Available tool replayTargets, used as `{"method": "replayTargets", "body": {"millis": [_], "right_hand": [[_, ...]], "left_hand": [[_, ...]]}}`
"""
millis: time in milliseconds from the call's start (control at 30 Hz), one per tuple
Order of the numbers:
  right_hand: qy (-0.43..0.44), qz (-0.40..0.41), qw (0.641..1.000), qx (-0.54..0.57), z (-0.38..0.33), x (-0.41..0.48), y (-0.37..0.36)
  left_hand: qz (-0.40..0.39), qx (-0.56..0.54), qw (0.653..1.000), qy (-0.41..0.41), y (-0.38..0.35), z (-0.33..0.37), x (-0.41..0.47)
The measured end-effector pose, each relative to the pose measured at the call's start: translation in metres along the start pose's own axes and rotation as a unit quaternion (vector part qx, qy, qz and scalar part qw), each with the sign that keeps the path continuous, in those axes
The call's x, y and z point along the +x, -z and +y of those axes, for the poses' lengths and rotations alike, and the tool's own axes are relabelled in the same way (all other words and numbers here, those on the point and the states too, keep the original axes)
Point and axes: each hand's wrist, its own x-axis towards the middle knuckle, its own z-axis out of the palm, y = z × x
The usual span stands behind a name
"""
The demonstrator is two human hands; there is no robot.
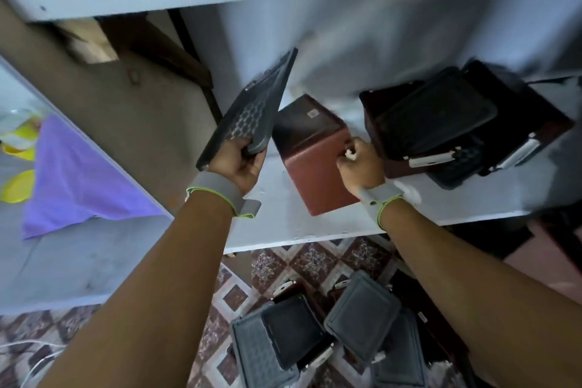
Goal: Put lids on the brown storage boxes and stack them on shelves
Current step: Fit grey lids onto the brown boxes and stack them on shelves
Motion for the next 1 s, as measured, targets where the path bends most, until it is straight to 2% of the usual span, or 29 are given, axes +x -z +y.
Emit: {"method": "replayTargets", "body": {"millis": [100, 200, 367, 467, 567, 633, 767, 900, 1000], "right_hand": [[0.125, -0.015, 0.985, -0.117, 0.005, -0.017, -0.005], [0.241, -0.021, 0.955, -0.174, 0.029, -0.029, -0.016], [0.262, -0.14, 0.914, -0.278, 0.088, -0.043, -0.015], [0.2, -0.188, 0.919, -0.283, 0.108, -0.049, -0.006], [0.104, -0.201, 0.912, -0.343, 0.116, -0.054, -0.001], [0.037, -0.183, 0.937, -0.294, 0.12, -0.057, 0.0], [-0.023, -0.081, 0.986, -0.146, 0.121, -0.058, 0.0], [-0.17, -0.017, 0.985, -0.03, 0.106, -0.053, -0.006], [-0.209, -0.028, 0.976, -0.048, 0.101, -0.044, -0.009]], "left_hand": [[0.006, 0.023, 1.0, 0.003, 0.003, 0.001, -0.007], [0.002, 0.039, 0.999, 0.02, 0.009, -0.002, -0.011], [0.011, 0.099, 0.994, 0.047, 0.03, -0.015, -0.003], [0.019, 0.136, 0.989, 0.056, 0.047, -0.026, 0.005], [0.04, 0.174, 0.982, 0.055, 0.066, -0.033, 0.016], [0.051, 0.197, 0.978, 0.054, 0.077, -0.038, 0.022], [0.043, 0.247, 0.967, 0.039, 0.091, -0.046, 0.03], [0.055, 0.282, 0.958, 0.02, 0.102, -0.048, 0.042], [0.057, 0.319, 0.946, 0.011, 0.112, -0.047, 0.048]]}}
